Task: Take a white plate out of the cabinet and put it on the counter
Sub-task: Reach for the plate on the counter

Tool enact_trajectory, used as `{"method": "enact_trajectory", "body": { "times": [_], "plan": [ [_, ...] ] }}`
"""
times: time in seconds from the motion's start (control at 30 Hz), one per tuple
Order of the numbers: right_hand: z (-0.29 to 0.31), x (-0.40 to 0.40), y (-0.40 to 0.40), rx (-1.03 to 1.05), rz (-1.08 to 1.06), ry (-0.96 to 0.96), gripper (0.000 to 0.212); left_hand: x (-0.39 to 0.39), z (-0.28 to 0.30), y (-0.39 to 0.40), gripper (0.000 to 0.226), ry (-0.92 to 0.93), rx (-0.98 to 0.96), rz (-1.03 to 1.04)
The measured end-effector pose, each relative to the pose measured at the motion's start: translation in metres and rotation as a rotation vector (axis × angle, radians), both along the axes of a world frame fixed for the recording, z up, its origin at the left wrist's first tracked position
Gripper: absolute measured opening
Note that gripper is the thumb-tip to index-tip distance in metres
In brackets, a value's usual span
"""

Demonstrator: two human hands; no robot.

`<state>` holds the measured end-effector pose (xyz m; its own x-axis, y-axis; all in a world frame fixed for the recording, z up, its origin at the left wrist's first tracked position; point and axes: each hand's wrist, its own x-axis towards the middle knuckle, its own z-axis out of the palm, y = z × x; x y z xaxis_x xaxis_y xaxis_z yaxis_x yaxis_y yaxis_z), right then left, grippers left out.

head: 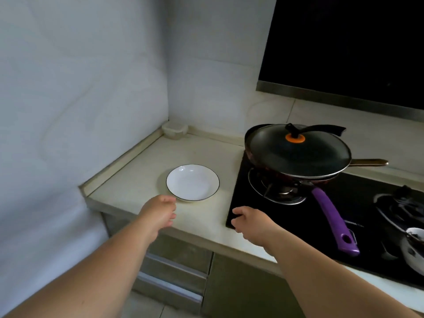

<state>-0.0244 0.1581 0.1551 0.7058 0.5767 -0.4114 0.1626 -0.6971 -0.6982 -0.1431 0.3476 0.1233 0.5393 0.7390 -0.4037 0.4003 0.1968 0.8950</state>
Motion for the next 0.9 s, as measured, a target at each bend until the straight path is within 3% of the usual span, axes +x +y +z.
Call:
{"method": "enact_trajectory", "body": {
  "times": [0.37, 0.57, 0.73, 0.9],
  "plan": [
    [-0.043, 0.059, 0.142, -0.084, -0.419, 0.040, 0.058, 0.083, -0.008, 0.159, 0.071, 0.249, 0.138, -0.242],
    [-0.061, 0.078, 0.164, -0.166, -0.468, 0.039, 0.059, 0.112, -0.031, 0.176, 0.028, 0.288, 0.022, -0.357],
    [-0.068, 0.095, 0.174, -0.121, -0.453, 0.115, 0.039, 0.121, -0.041, 0.175, 0.034, 0.331, 0.004, -0.386],
    [-0.072, 0.105, 0.183, -0.043, -0.503, 0.141, 0.040, 0.132, -0.036, 0.183, 0.034, 0.355, 0.070, -0.430]
  ]
}}
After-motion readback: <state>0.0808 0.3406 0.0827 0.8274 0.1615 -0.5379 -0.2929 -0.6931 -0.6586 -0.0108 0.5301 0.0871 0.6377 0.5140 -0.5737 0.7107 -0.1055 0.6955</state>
